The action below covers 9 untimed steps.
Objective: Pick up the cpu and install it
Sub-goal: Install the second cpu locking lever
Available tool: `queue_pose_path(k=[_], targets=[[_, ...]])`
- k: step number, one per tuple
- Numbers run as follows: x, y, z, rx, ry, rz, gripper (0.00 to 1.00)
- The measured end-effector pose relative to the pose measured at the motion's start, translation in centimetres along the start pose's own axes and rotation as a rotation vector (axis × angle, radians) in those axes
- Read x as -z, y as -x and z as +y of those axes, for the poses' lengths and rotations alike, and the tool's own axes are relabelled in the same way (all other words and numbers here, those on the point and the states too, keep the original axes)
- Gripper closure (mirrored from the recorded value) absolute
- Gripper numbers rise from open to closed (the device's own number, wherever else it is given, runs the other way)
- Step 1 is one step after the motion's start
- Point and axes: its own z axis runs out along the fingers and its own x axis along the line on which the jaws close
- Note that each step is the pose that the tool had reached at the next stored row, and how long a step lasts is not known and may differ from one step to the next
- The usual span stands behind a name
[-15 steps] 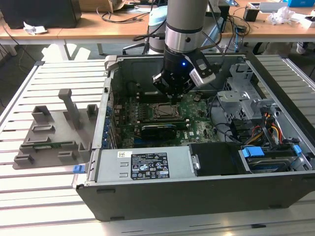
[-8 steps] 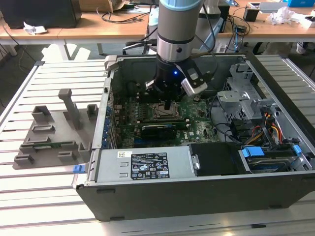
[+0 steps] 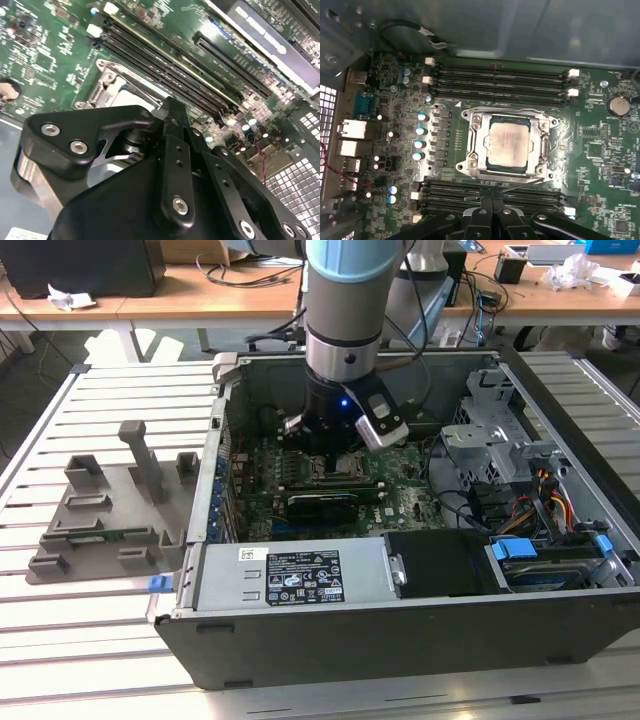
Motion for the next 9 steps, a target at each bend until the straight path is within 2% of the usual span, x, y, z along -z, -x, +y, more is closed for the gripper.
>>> queue_pose_path(k=[1,5,8,9], targets=[[-0.11,-0.25,-0.08,0.0,0.0025,-0.0002,0.89],[-0.9,-0.99,-0.82,0.0,0.0032,-0.0003,0.89],[-1.64,-1.23,-0.96,0.001,0.0034,-0.0002,0.89],[-1.64,-1.24,-1.0,0.002,0.0036,-0.0009,0.89]])
